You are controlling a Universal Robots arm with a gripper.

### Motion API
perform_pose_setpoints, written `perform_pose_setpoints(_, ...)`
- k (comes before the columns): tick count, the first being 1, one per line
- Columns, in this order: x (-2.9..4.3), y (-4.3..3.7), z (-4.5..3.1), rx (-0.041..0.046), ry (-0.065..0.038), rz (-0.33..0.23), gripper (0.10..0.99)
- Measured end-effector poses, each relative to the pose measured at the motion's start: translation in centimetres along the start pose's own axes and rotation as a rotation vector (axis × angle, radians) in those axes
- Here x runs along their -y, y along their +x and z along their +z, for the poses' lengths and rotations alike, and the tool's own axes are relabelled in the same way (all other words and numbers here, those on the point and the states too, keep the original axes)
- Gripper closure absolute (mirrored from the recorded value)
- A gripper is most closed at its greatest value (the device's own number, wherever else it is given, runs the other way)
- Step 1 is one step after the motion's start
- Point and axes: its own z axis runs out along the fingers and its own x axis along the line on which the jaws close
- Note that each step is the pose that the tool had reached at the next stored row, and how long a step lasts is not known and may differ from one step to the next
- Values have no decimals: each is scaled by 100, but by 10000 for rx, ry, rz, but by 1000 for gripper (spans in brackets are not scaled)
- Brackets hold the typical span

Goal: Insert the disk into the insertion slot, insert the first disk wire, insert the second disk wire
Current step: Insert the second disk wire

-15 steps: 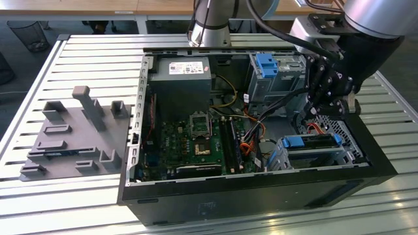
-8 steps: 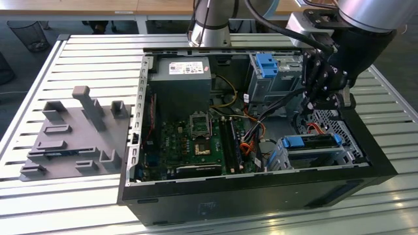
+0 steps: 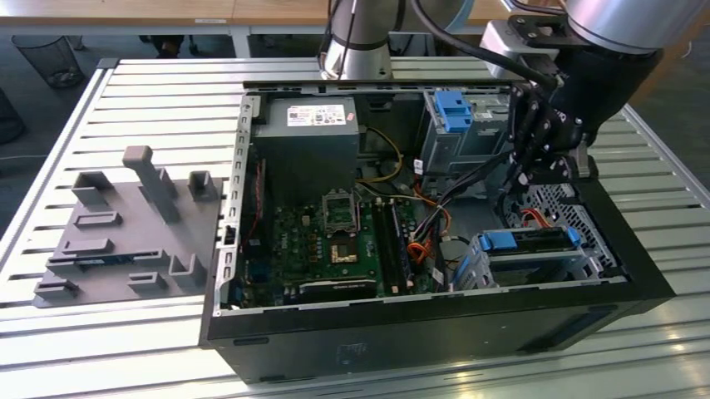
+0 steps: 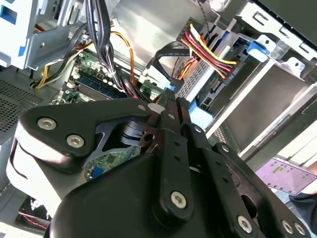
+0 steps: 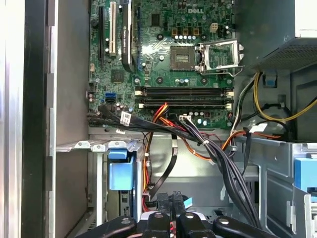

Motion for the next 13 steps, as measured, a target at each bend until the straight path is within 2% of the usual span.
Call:
perform_pose_setpoints(4,-1,-15,22,-2,0,0,902)
perform_pose_setpoints(5,0,-18,29,-3,0,0,843)
perform_pose_setpoints(13,1,-23,108,-69,1,4,843)
